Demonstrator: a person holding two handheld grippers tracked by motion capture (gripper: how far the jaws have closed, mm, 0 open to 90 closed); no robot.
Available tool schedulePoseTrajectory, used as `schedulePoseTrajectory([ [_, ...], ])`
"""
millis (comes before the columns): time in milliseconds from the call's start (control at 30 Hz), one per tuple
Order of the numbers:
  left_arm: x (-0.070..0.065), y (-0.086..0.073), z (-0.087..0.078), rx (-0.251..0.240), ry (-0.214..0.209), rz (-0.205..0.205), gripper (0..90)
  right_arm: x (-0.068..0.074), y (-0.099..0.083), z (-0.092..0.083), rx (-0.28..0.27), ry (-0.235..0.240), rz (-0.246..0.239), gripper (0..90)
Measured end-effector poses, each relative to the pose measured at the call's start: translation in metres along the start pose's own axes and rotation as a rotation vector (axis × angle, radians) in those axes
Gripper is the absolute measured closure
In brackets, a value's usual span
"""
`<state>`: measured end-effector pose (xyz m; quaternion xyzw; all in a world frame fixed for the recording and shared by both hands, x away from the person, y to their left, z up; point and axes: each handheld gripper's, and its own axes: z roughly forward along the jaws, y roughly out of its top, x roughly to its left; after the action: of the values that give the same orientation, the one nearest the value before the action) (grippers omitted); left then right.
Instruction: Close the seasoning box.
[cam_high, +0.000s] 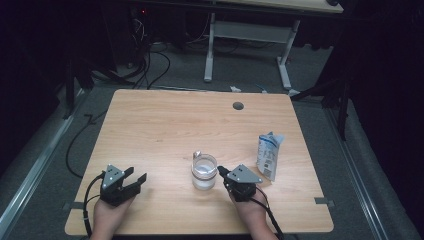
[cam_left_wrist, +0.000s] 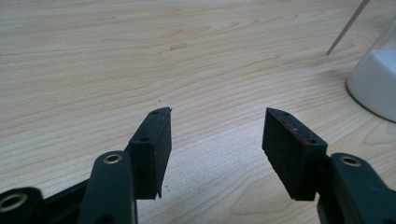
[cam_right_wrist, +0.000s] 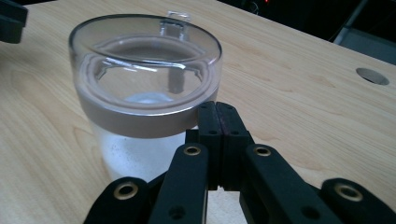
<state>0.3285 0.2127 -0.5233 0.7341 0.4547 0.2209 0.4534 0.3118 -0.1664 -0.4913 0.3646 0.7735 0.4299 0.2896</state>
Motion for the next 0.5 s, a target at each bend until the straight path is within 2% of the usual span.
schedulePoseTrajectory([
  [500, 0.001, 0.0, -0.001, -0.003, -0.004, -0.007, 42.9, 0.024, -0.003, 0.001, -0.014, 0.055, -0.027, 89.5],
])
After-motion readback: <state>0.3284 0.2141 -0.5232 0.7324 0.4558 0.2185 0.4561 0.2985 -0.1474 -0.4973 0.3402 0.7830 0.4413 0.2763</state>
